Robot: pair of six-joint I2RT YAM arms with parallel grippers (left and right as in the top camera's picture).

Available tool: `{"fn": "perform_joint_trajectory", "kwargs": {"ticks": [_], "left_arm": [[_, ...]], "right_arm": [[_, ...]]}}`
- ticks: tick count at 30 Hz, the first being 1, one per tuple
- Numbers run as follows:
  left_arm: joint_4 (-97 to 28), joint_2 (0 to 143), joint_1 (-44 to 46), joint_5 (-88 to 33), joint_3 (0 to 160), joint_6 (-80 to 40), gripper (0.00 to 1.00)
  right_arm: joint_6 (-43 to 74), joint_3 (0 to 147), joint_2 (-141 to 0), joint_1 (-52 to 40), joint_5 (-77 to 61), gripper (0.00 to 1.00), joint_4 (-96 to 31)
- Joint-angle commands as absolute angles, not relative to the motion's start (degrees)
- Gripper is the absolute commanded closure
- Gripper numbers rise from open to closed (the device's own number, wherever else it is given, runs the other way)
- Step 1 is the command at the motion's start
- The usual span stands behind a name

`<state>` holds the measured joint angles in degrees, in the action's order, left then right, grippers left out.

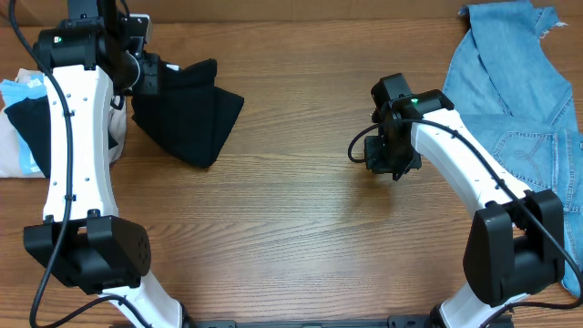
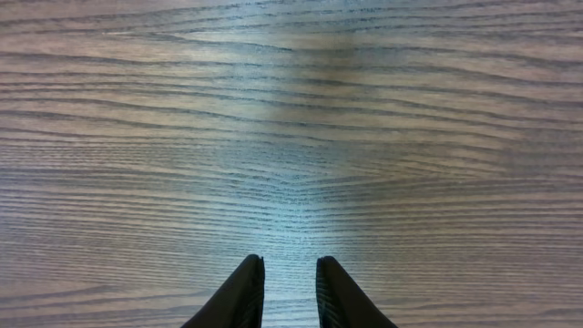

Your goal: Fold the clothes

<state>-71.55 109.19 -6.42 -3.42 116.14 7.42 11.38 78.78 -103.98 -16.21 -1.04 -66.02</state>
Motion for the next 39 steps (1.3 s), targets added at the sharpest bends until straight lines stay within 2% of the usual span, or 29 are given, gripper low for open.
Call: {"fn": "perform_joint_trajectory", "kwargs": {"ticks": [1, 15, 19, 20, 23, 24, 30, 34, 39], "left_arm": [[-70.83, 109.86, -6.33, -6.09, 117.1, 8.34, 0.92], [-61.17, 118.76, -6.35, -7.53, 117.1, 13.13, 0.91], [-61.71, 118.72, -6.33, -7.99, 117.1, 13.13, 0.91], [-62.19, 118.72, -6.33, -8.93, 117.1, 13.39, 0.91], [-64.47, 118.58, -6.35, -14.02, 117.12, 16.12, 0.92], [-65.06, 118.45, -6.35, -15.55, 117.12, 16.95, 0.91], [-66.11, 117.58, -6.42, -20.93, 117.19, 19.38, 0.91], [-66.52, 116.36, -6.42, -23.57, 117.19, 21.15, 0.91], [-66.81, 113.62, -6.42, -24.03, 117.19, 22.37, 0.91]], "right_arm": [[11.77, 80.12, -102.43, -15.99, -0.45, 0.77, -65.93], [11.7, 80.12, -102.43, -16.01, -0.58, 0.76, -65.14], [5.04, 80.2, -102.43, -16.1, -6.83, 0.76, -55.13], [3.9, 80.23, -102.43, -16.1, -9.63, 0.72, -51.35], [2.74, 80.23, -102.69, -16.1, -20.99, 0.51, -38.28], [2.81, 80.23, -102.94, -16.1, -24.49, 0.47, -34.59], [13.37, 83.55, -108.51, -16.36, -44.01, 0.43, -19.25], [13.98, 94.08, -115.04, -17.21, -48.71, 0.4, -22.85], [13.74, 107.28, -124.33, -18.2, -51.88, 0.31, -26.2]]}}
